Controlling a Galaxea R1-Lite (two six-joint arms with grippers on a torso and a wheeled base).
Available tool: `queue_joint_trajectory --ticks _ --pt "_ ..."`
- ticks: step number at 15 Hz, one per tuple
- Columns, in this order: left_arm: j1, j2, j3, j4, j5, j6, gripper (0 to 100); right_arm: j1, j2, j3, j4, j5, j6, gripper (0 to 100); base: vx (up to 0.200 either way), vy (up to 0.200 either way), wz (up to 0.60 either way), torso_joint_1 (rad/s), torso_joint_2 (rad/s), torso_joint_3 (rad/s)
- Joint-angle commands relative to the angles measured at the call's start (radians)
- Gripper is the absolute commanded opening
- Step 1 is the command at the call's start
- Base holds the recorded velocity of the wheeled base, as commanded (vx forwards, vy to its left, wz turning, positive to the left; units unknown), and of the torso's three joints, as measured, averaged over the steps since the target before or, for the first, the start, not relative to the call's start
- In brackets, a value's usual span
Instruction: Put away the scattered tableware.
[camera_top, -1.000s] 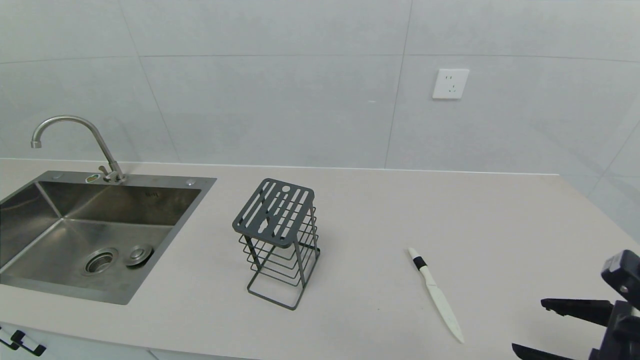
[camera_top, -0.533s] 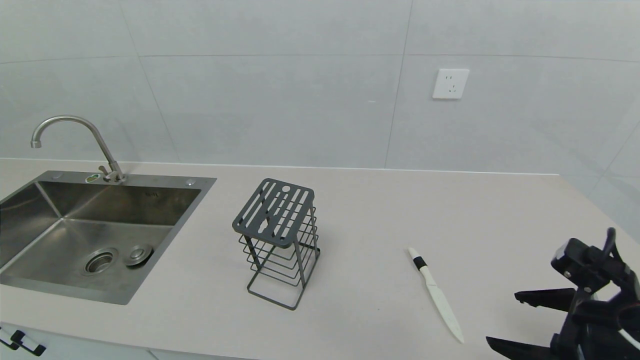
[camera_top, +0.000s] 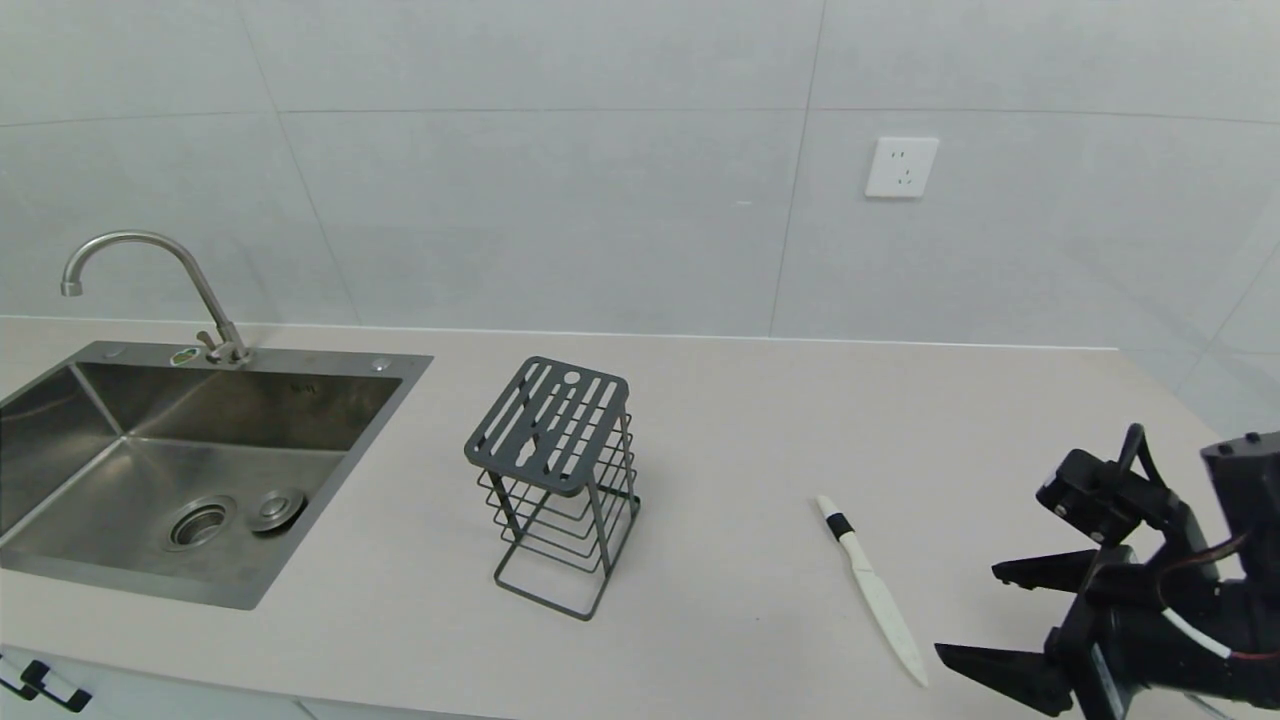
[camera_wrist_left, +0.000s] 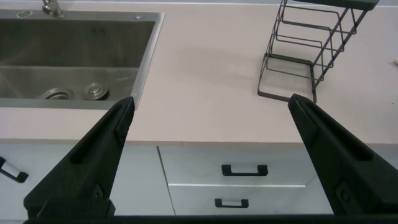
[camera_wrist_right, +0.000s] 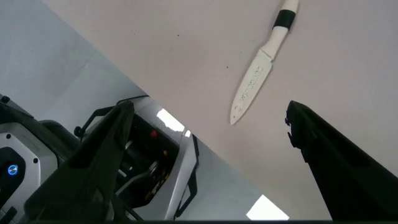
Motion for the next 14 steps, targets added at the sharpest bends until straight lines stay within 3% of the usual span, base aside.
queue_joint_trajectory --ticks 1,8,14 --pt "0.0 0.0 0.0 -0.001 0.0 0.0 100 0.007 0.042 -0.015 0.0 -0.001 0.0 100 0.0 0.0 0.0 0.0 0.0 0.0" --pt "0.0 0.0 0.0 -0.001 0.0 0.0 100 0.014 0.182 -0.046 -0.069 -0.002 0.0 100 0.0 0.0 0.0 0.0 0.0 0.0" --pt "0.0 0.0 0.0 -0.001 0.0 0.0 100 0.03 0.261 -0.057 -0.087 -0.071 0.004 100 0.0 0.0 0.0 0.0 0.0 0.0"
